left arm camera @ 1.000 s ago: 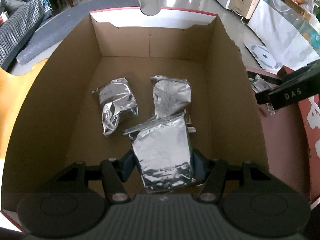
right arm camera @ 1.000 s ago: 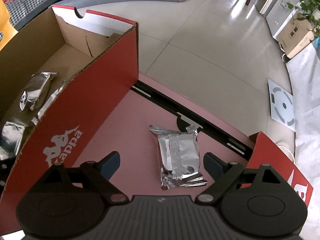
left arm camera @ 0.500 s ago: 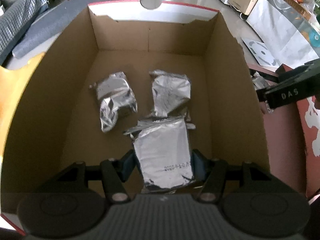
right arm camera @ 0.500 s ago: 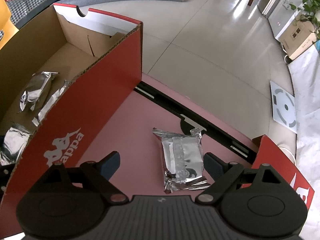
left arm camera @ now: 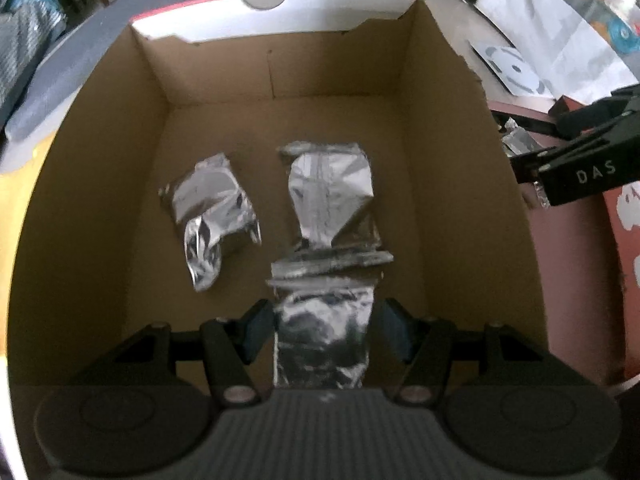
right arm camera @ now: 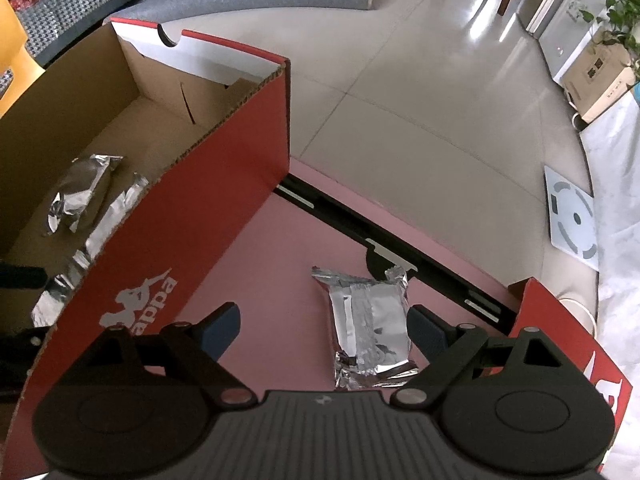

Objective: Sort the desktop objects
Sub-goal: 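Lower the silver packet with the left gripper into the cardboard box, then open the left gripper to release the packet inside the box, then raise the open left gripper and move it back over the red lid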

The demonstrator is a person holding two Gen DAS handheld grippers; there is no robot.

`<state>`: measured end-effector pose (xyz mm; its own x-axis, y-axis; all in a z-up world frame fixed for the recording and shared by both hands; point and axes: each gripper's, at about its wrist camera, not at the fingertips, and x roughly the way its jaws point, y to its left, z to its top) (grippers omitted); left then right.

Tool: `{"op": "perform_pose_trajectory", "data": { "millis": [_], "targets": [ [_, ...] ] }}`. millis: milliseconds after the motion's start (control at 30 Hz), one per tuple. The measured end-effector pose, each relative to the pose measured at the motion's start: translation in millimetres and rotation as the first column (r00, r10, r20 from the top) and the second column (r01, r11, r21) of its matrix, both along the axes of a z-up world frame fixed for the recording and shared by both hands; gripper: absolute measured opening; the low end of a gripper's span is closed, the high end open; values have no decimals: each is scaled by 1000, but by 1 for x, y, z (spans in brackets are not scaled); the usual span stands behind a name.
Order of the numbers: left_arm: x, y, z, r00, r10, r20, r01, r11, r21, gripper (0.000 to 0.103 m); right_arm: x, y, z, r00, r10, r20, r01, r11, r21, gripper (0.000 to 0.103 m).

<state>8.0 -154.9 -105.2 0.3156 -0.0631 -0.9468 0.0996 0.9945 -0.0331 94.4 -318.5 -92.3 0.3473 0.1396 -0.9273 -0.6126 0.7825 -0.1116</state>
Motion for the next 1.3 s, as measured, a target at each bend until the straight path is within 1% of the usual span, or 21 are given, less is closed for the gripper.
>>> {"op": "perform_pose_trajectory", "data": {
  "millis": [100, 167, 200, 233, 267, 300, 333, 433, 500, 600, 667, 733, 833, 967, 1167, 1200, 1300],
  "targets": [
    [3, 1, 2, 1000, 1, 21, -1, 1000, 7, 59, 0, 0, 1, 1000, 4, 3, -4, 1000, 4, 90],
    [2, 1, 1, 1000, 4, 28, -4, 1000, 0, 63, 1, -1, 2, 1000, 0, 1, 0, 1000, 9, 90],
    [1, 0, 0, 999, 5, 32, -5, 1000, 1, 63, 2, -2, 1, 1000, -3, -1, 3, 1000, 10, 90],
    [1, 0, 3, 999, 3, 49, -3, 1000, 2, 67, 2, -3, 1, 1000, -6, -2, 6, 1000, 9, 90],
    [0, 0, 5, 998, 3, 69, -3, 1000, 6, 76, 2, -3, 1, 1000, -8, -2, 8, 1000, 7, 90],
    [0, -1, 6, 997, 5, 79, -6, 1000, 13, 79, 3, -4, 0, 1000, -10, -2, 10, 1000, 8, 90],
    [-1, -1, 7, 996, 7, 85, -9, 1000, 18, 81, 3, -4, 0, 1000, -12, -3, 12, 1000, 10, 90],
    [-1, -1, 8, 996, 7, 94, -9, 1000, 23, 82, 4, -6, 1, 1000, -20, -7, 20, 999, 30, 90],
    [-2, -2, 9, 995, 11, 103, -14, 999, 34, 85, 4, -7, 2, 1000, -27, -7, 27, 999, 45, 90],
    [-3, -1, 10, 993, 21, 115, -26, 999, 45, 91, 3, -8, 6, 999, -33, 5, 32, 997, 65, 90],
    [-4, 1, 11, 992, 38, 123, -44, 998, 47, 98, 2, -9, 8, 999, -35, 19, 34, 997, 74, 90],
    [-3, 4, 13, 990, 59, 128, -66, 997, 47, 102, 1, -10, 9, 999, -38, 11, 37, 996, 82, 90],
    [-3, 8, 14, 988, 81, 133, -85, 996, 21, 103, -1, -12, 10, 999, -46, 3, 45, 995, 90, 90],
    [-3, 10, 14, 986, 100, 134, -101, 995, 0, 103, -4, -15, 14, 997, -71, 26, 69, 994, 90, 90],
    [-2, 6, 19, 982, 132, 137, -126, 991, -49, 103, -8, -21, 32, 993, -101, 60, 91, 983, 161, 90],
    [-3, 4, 20, 981, 133, 141, -126, 991, -53, 103, -9, -21, 34, 992, -107, 66, 95, 982, 166, 90],
    [-6, -3, 25, 977, 137, 163, -134, 991, -31, 103, -11, -24, 38, 990, -125, 69, 112, 979, 169, 90]
  ]
}}
